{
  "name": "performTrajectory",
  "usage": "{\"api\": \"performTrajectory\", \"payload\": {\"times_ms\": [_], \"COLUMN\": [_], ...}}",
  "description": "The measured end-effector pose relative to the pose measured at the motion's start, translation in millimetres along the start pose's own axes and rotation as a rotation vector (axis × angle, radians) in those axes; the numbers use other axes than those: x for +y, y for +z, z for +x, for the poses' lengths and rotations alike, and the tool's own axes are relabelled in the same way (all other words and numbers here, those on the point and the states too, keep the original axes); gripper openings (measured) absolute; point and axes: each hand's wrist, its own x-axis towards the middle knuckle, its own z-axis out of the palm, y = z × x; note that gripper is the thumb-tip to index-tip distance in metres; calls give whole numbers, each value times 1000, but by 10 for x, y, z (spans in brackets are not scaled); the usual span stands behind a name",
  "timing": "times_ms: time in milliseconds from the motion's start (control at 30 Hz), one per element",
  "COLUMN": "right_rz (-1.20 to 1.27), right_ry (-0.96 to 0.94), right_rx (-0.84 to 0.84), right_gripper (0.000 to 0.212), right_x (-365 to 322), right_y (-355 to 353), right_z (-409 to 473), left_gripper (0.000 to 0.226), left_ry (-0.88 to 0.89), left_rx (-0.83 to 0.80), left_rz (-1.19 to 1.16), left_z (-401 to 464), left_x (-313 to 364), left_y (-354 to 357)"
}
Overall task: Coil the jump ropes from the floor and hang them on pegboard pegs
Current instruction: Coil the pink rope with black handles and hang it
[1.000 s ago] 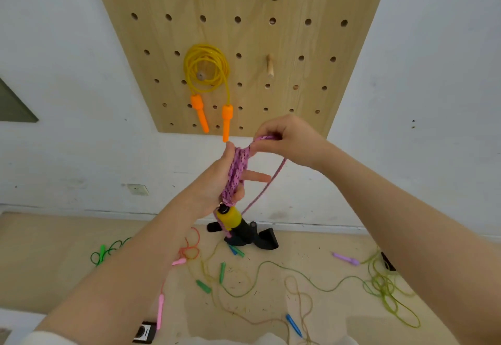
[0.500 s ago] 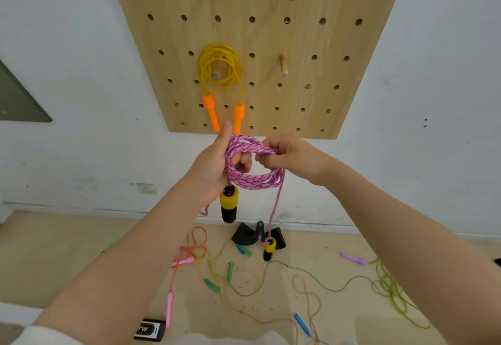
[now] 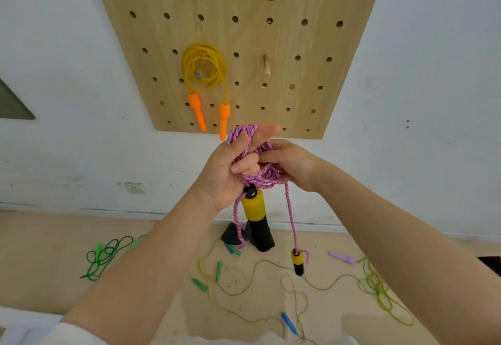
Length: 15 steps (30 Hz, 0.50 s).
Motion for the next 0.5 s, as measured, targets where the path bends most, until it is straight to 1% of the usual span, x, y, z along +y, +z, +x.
{"api": "performTrajectory", "payload": {"times_ms": [33,100,167,200,233,267,300,367,400,433,467,500], "right_rz": [-74,-92,-88,-144,-248,-395,-559,-851,-990,-1103,-1162,-1169], "right_ry": [-14,-51,-63,-53,-31,-4,28,74,55,-16,-107,-199], "right_rx": [-16,-52,0,58,112,132,87,-123,-208,-256,-271,-253], "right_gripper": [9,22,22,20,19,19,20,28,31,32,29,23], "right_x": [16,93,195,260,313,346,361,304,252,196,129,49], "right_y": [-34,-167,-304,-359,-397,-410,-389,-273,-208,-148,-89,-51], "right_z": [-49,-133,-195,-199,-201,-210,-227,-311,-350,-369,-380,-392], "left_gripper": [27,28,30,30,30,30,31,30,26,25,30,36], "left_ry": [13,43,93,118,143,164,174,144,112,68,21,-19], "left_rx": [46,146,224,265,304,341,367,424,450,463,460,463], "left_rz": [18,14,-1,-9,-18,-10,11,155,294,467,605,691], "left_z": [-7,3,32,53,77,103,122,162,178,186,197,207], "left_x": [2,32,88,109,124,123,111,21,-43,-127,-218,-311], "left_y": [32,62,49,23,3,-7,-20,-25,-8,35,79,114]}}
